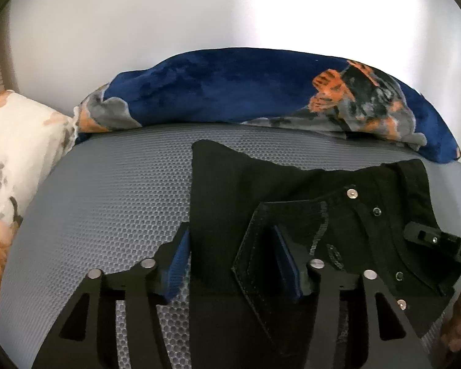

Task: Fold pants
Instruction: 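Open both grippers and release the folded black jeans onto the bed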

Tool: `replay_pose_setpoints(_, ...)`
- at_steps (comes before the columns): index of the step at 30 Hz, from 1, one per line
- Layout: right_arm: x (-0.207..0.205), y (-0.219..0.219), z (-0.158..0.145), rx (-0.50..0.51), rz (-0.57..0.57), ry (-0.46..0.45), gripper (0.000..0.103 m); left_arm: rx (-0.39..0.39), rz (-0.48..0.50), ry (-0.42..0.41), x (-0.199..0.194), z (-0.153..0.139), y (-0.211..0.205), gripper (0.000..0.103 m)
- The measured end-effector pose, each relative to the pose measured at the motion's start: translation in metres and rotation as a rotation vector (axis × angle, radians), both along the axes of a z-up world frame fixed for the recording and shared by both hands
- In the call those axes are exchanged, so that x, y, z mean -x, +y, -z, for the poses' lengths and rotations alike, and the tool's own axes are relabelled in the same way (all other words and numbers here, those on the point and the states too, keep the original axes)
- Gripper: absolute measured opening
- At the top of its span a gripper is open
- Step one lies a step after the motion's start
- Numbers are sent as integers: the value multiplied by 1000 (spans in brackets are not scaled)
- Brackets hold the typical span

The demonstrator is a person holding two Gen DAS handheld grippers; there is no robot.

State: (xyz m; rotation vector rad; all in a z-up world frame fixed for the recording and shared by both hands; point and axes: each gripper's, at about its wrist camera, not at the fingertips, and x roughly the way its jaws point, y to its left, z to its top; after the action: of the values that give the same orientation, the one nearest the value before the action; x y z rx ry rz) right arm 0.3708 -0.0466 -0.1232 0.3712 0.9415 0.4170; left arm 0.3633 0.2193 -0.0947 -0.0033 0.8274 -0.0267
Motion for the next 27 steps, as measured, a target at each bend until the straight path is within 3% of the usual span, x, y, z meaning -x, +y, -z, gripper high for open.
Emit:
replay_pose_setpoints(4,8,14,-7,110,24,-60,36,-31,-30,-10,3,0,1,71)
replay_pose_setpoints(6,11,21,-9,169,46,-89,42,-70,-50,-20,6,-1,0,81)
replay_pose_setpoints(10,22,38,-15,303,75,-173,47,-134,-58,-49,14,-2,-4,86)
replay_pose_setpoints(13,30,49,-19,383,76,-236,61,-132,-68,-45,19,-1,-2,89)
replay_pose_setpoints(21,54,44,-40,388,175,-316,65,-83,-110,-60,42,-2,5,89)
replay_pose_setpoints(27,83,61,-49,393,161,-363,78,-86,-125,-91,60,-5,6,89)
